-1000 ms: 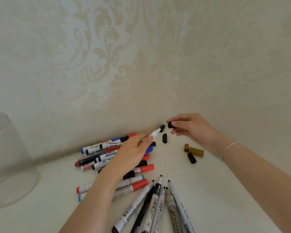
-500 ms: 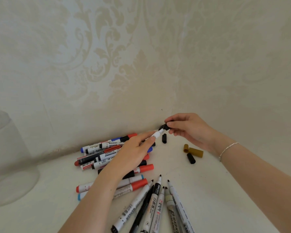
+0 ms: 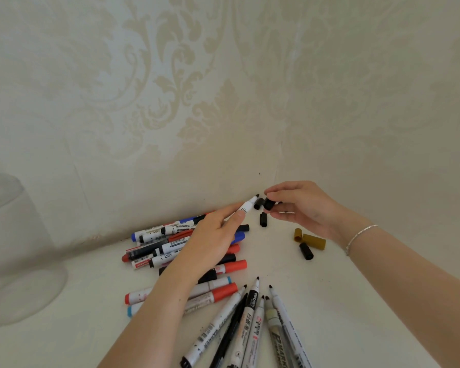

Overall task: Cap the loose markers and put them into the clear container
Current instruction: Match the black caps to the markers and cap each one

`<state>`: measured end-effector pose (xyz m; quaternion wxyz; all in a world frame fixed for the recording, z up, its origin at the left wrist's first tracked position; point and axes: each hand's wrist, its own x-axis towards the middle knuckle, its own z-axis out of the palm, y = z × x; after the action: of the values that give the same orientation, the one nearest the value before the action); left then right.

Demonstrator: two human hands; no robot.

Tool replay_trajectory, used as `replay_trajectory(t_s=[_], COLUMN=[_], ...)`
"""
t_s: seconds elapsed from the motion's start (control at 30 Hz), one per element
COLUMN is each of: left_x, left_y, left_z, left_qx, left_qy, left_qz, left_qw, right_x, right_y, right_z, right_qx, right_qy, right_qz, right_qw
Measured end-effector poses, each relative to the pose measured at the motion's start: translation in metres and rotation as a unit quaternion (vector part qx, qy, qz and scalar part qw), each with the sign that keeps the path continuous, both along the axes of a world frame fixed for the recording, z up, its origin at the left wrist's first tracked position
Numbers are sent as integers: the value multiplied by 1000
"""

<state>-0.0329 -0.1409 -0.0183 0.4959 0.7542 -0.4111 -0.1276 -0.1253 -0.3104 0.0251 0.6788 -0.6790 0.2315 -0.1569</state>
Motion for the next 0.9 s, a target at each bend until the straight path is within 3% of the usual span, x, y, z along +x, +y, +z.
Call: replay_trajectory(t_s=[0.43,0.63,0.9], left_x=[-3,-6,0], left_y=[2,4,-2], left_z=[4,5,-3], left_qx=[2,7,2], left_qy=[-12,-4,-20], left_qz=[0,-17,-14], left_qw=[1000,1000,1000], right_x=[-3,-1,6], right_y=[0,3,11], right_z=[13,12,1], right_qx=[-23,-23,-34], right_qy=[19,-30,-27], right_qz=[62,16,30], right_qw=[998,999,999])
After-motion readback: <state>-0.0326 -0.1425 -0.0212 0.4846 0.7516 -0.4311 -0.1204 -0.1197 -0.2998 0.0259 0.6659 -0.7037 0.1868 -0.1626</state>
